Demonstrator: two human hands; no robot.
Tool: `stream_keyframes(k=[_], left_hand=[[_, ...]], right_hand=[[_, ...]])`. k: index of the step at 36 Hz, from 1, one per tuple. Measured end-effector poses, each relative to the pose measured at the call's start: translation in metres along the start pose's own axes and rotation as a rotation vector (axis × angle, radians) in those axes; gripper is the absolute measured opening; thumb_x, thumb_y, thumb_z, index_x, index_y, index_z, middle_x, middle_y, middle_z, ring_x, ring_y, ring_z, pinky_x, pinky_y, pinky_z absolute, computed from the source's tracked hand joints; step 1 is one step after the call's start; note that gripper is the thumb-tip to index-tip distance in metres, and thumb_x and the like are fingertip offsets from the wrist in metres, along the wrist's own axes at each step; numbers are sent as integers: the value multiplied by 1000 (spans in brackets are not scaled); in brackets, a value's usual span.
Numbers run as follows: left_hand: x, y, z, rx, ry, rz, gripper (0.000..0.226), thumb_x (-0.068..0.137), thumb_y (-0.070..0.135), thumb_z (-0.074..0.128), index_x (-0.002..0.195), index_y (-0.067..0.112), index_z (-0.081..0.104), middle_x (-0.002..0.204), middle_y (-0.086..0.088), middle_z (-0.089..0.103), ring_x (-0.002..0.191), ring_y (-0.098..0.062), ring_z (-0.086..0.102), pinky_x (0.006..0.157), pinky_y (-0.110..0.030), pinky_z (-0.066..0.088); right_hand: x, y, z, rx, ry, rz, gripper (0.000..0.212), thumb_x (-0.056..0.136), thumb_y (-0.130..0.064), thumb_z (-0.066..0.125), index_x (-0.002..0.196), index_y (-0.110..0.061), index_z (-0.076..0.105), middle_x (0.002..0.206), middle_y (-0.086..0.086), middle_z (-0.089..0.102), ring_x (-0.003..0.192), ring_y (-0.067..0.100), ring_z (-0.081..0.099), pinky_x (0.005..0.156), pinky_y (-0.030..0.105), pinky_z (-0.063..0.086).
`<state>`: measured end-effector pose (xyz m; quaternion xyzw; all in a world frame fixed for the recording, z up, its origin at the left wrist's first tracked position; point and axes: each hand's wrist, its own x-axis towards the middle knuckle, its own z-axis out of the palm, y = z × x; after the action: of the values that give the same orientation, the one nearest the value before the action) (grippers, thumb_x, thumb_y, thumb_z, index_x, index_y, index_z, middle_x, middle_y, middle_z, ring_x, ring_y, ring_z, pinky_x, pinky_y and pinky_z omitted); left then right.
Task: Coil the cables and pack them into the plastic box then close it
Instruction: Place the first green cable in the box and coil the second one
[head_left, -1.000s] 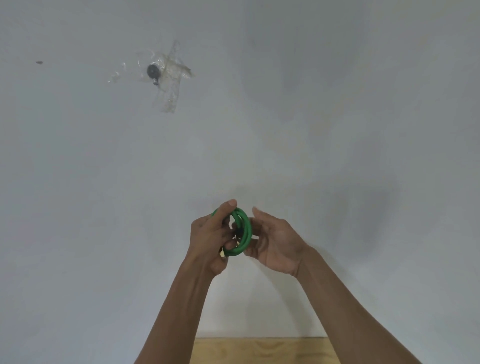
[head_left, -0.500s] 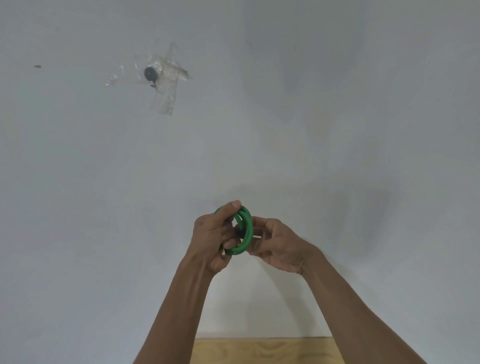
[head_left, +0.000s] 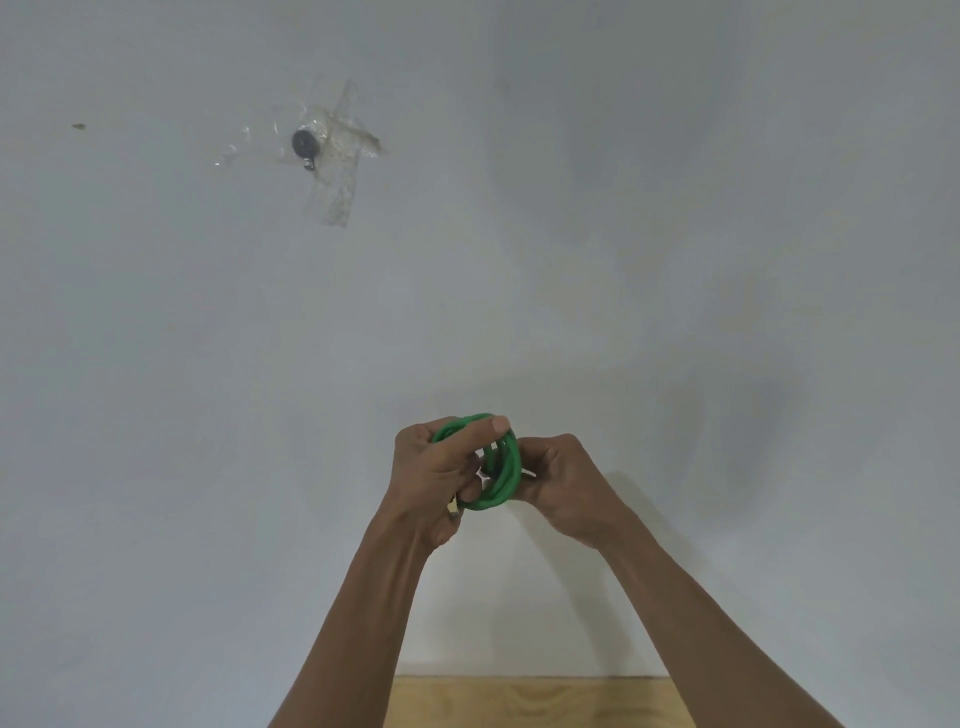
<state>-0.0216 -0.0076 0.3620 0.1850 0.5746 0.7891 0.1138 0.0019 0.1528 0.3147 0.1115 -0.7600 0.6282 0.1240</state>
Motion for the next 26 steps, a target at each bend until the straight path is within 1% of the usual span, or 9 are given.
stream_keyframes(k=[2,6,9,12,13,16,18,22,26], left_hand=[[0,-1,-1,0,1,8,15,69,18,84,62,10,74,42,8,43,34,-10,30,37,-20,29],[3,-2,-6,-11,-15,10,16,71,19,83,66,8,73,44,7,42,35,-10,30,38,-20,28],[3,-4,-12,11,-28,-10,17,72,22,85,70,8,74,45,8,42,37,-10,28,38,-20,27],[2,-6,-14,29,4,-11,21,70,24,87,73,6,75,49,4,41,39,-12,27,39,-21,27],[3,-7,-15,22,29,-3,24,68,24,89,73,6,75,49,4,39,40,-12,26,39,-22,26],[8,-6,-18,2,118,36,39,60,28,92,75,0,69,53,0,31,43,-15,24,41,-24,24],[10,-5,-21,17,159,60,49,57,32,92,82,-4,69,57,-2,30,44,-16,24,41,-25,25],[11,-7,-24,64,161,59,44,58,38,93,73,2,72,53,-1,29,45,-17,24,43,-27,27],[11,-16,-23,56,219,68,49,65,49,88,69,7,62,51,3,26,47,-17,24,47,-31,31]], right_hand=[[-1,2,1,-38,23,-26,19,85,6,75,100,-6,78,98,2,80,97,16,75,90,25,56],[-1,4,4,-141,86,-99,30,85,8,73,95,-20,78,91,-9,79,90,4,73,82,13,52],[-1,9,0,-149,154,-80,26,87,8,71,101,-12,78,91,-3,78,85,-1,72,79,10,51],[-7,10,-4,-137,94,14,21,91,0,70,104,-15,78,82,-18,76,75,-4,68,73,10,50],[-9,9,-5,-130,69,31,19,92,-4,71,105,-16,78,82,-18,76,73,-3,67,72,12,51],[-16,5,-4,-34,40,62,19,93,-14,72,111,-13,78,92,-4,79,80,7,69,72,20,53],[-20,2,-5,23,55,73,18,94,-16,71,111,-13,78,89,2,78,81,12,70,72,23,54],[-22,-4,-7,78,121,85,15,99,-15,64,97,-13,79,77,2,74,72,13,66,67,24,54],[-26,-8,3,208,202,139,24,101,-17,61,88,-11,80,77,5,75,71,15,66,68,28,54]])
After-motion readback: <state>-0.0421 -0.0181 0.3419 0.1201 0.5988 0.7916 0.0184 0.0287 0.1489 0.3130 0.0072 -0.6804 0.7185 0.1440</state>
